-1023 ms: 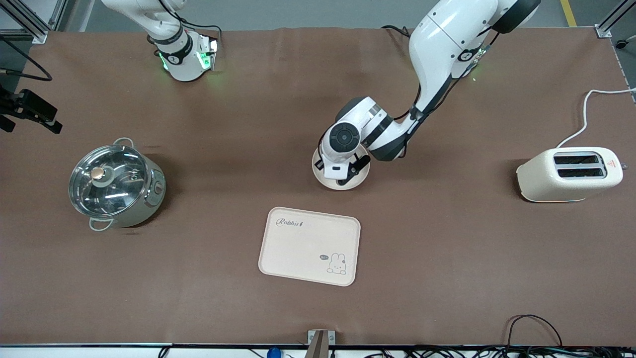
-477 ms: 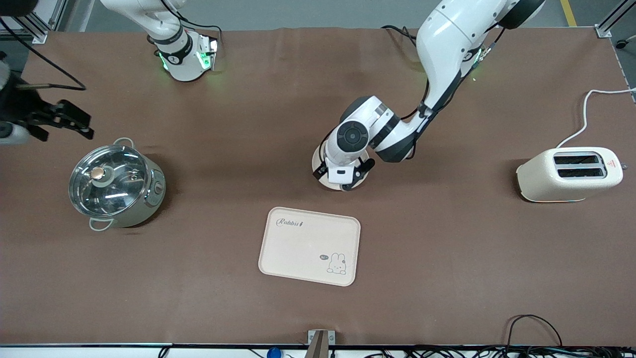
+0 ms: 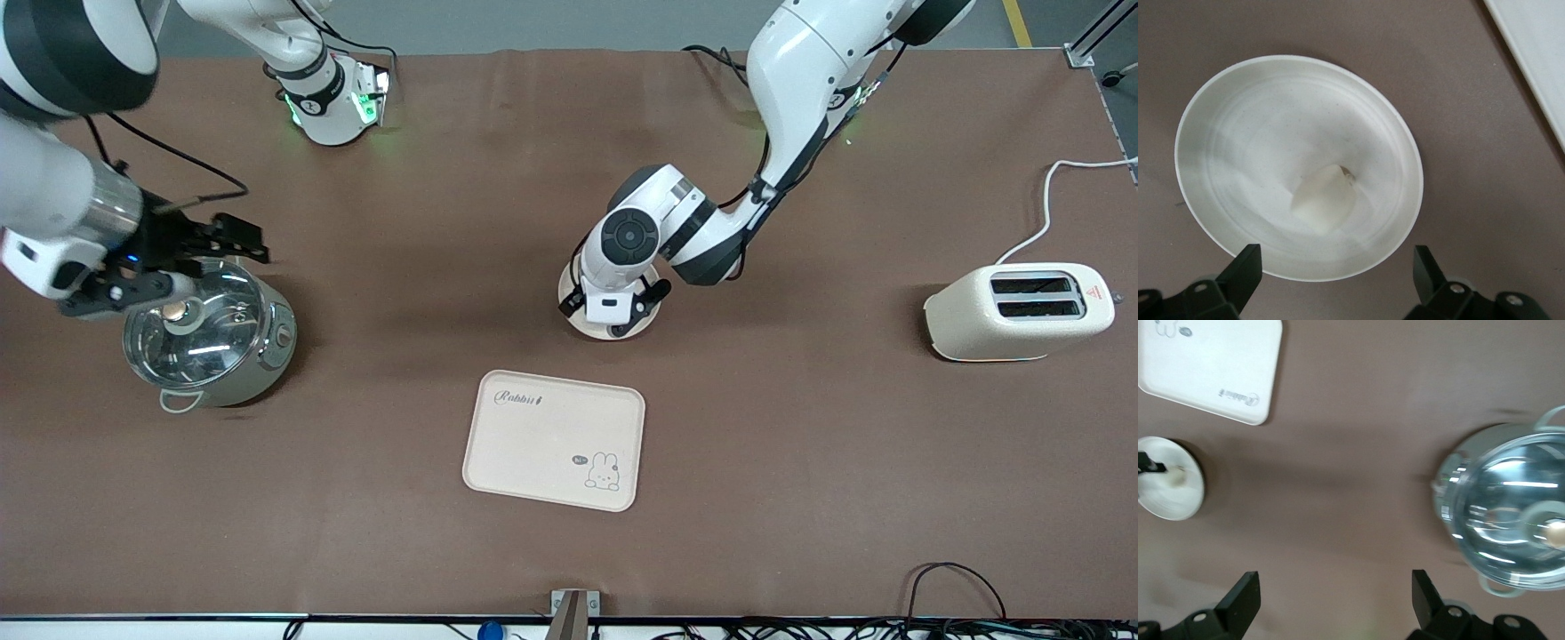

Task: Place bun in plate and plate on tray
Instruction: 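Lower the bun onto the plate while the right gripper reaches toward it, then grasp the plate rim with the right gripper while the left gripper withdraws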

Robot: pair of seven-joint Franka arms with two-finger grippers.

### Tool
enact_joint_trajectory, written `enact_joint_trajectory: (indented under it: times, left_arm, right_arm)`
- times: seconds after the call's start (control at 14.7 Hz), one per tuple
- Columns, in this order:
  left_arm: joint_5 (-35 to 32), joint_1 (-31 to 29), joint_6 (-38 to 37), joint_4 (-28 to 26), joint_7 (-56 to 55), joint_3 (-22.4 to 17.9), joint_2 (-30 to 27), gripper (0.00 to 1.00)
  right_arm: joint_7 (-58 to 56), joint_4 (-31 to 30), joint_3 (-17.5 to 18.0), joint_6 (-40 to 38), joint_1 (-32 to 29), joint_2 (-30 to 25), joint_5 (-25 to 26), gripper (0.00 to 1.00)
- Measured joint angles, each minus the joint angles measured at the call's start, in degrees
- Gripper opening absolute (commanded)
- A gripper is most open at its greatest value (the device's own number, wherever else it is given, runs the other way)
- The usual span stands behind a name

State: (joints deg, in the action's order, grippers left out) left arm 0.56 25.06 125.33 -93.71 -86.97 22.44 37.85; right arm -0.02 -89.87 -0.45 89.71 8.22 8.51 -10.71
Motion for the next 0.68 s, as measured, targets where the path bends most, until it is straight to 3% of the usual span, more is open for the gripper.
enact_joint_trajectory:
  times: [0.34,0.55,0.68]
  left_arm:
    - [-2.5,-1.6,-7.4,3.9,0.0,-0.7,-3.9,1.00]
    - [-4.1,-6.5,-17.9,9.6,4.2,-1.1,-8.6,1.00]
    - [-4.2,-10.9,-23.5,13.3,9.7,-1.3,-11.0,1.00]
  right_arm:
    - [8.2,-3.9,0.1,10.7,6.4,5.8,-4.0,1.00]
    - [10.0,-10.4,0.1,20.5,8.9,6.7,-10.8,1.00]
    - [12.2,-14.3,0.1,27.2,12.7,8.4,-12.6,1.00]
